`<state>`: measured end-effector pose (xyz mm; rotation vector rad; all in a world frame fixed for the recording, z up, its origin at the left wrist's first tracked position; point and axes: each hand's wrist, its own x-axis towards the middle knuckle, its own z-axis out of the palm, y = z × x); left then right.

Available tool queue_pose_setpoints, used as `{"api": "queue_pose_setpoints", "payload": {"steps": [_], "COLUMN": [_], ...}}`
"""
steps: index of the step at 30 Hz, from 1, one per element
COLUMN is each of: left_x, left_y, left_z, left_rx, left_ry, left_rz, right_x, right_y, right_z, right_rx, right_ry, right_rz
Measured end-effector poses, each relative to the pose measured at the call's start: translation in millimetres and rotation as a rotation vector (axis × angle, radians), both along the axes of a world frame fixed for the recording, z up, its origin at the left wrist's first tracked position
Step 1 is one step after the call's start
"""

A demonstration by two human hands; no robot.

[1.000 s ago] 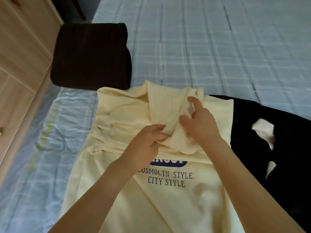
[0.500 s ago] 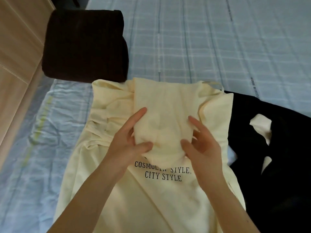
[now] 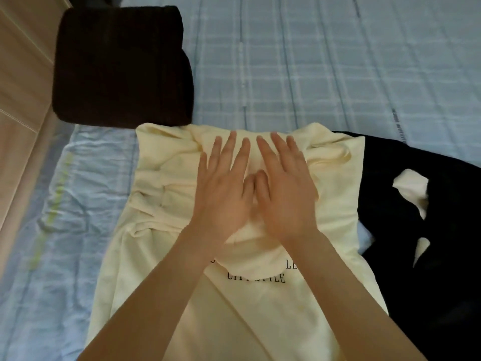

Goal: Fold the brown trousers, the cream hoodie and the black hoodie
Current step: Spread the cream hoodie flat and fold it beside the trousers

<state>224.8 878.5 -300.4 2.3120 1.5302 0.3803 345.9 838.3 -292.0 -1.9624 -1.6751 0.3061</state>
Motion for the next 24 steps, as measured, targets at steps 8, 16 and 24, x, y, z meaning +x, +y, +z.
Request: {"api": "queue_pose_setpoints", "payload": {"steps": [8, 16, 24], "left_x": [-3.4, -11.2, -35.1], "left_y": [25.8, -48.2, -83.0], "left_z": [-99.7, -53.9, -96.1], "left_rx": [0.009, -0.173, 0.007], "left_ry": [0.260, 0.216, 0.210], "left_rz": [-0.131, -0.082, -0.165], "right_x": [25.7, -1.6, -25.7], "right_y": [0.3, -37.9, -88.8], "right_z": [-95.5, -57.2, -105.8], "right_rx": [-0.226, -0.335, -0.020], "right_ry": [-0.189, 0.024, -0.056], "right_rz": [-0.031, -0.052, -0.095]}}
